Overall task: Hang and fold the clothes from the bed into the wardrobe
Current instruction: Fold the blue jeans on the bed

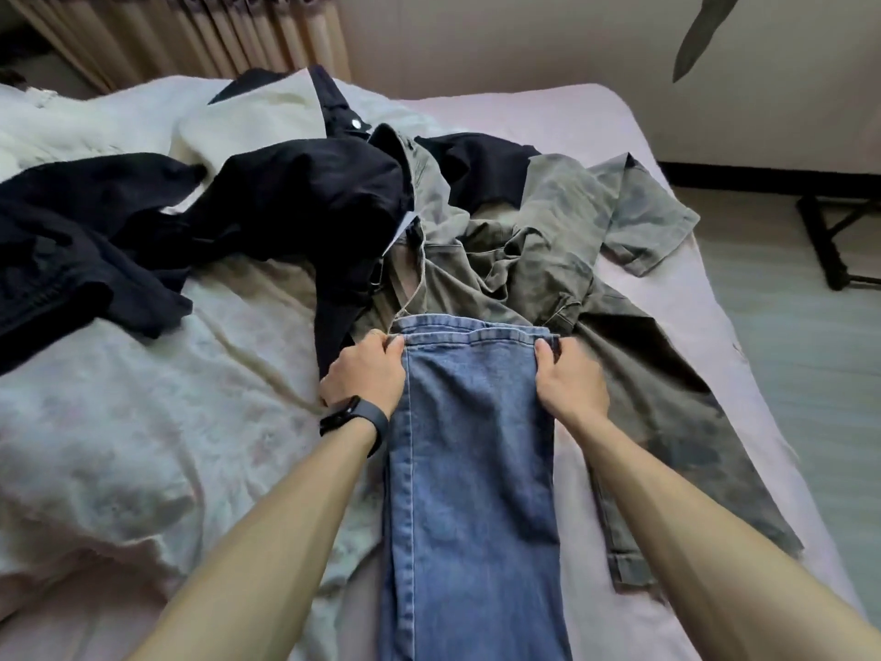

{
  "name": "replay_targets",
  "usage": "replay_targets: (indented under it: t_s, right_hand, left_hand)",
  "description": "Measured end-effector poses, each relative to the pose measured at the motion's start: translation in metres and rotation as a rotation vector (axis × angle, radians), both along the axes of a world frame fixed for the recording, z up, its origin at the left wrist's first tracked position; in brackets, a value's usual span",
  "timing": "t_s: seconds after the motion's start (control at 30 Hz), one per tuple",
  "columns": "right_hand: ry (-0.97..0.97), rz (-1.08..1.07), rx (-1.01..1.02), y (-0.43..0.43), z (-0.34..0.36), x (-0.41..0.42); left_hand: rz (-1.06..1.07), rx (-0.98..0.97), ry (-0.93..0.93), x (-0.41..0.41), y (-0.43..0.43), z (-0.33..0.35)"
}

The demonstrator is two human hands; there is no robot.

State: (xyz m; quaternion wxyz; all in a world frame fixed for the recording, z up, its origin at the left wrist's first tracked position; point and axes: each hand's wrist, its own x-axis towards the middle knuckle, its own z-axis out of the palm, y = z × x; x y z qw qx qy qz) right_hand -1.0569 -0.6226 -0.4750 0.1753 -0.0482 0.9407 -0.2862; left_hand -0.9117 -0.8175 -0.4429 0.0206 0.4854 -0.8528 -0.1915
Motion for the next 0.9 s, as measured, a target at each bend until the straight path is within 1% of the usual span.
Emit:
replay_targets:
  t_s: [0.07, 0.1, 0.17, 0.23, 0.27, 0.3, 0.4, 0.5, 0.57, 0.63, 0.73, 0.8, 0.9]
  right_hand:
    - [-0.023, -0.008, 0.074, -0.007, -0.018, -0.005]
    - [-0.032, -0.021, 0.072, -0.007, -0.022, -0.006]
    - [-0.011, -0.082, -0.012, -0.004, -0.022, 0.0]
    - [0.02, -0.149, -0.136, 0.011, -0.02, 0.023]
    - [0.022, -0.16, -0.179, 0.024, -0.017, 0.043]
    - [0.009, -0.157, -0.202, 0.038, -0.015, 0.067]
    - [-0.143, -0.087, -0.193, 0.09, -0.018, 0.154]
    - [-0.24, -0.03, -0.144, 0.133, -0.02, 0.23]
    - [-0.266, 0.0, -0.09, 0.156, -0.017, 0.27]
    - [-0.314, -0.02, -0.054, 0.175, -0.013, 0.302]
    - [-0.372, -0.105, -0.067, 0.194, -0.005, 0.33]
    - [-0.406, -0.153, -0.105, 0.196, -0.007, 0.33]
    - [-0.438, -0.19, -0.114, 0.201, -0.01, 0.326]
  left_hand:
    - [-0.04, -0.076, -0.058, -0.007, -0.003, -0.017]
    - [-0.051, -0.085, -0.046, -0.008, -0.004, -0.021]
    - [-0.048, -0.07, 0.076, -0.004, 0.001, -0.023]
    - [-0.063, -0.018, 0.283, 0.016, 0.023, -0.023]
    - [-0.066, 0.037, 0.35, 0.033, 0.041, -0.022]
    - [-0.047, 0.107, 0.363, 0.053, 0.061, -0.022]
    - [0.078, 0.335, 0.266, 0.126, 0.122, -0.029]
    - [0.18, 0.521, 0.236, 0.184, 0.168, -0.031]
    - [0.211, 0.578, 0.173, 0.215, 0.191, -0.029]
    - [0.232, 0.641, 0.071, 0.244, 0.211, -0.029]
    - [0.245, 0.761, 0.021, 0.275, 0.229, -0.031]
    - [0.267, 0.837, 0.075, 0.282, 0.227, -0.038]
    - [0.197, 0.837, 0.104, 0.297, 0.219, -0.044]
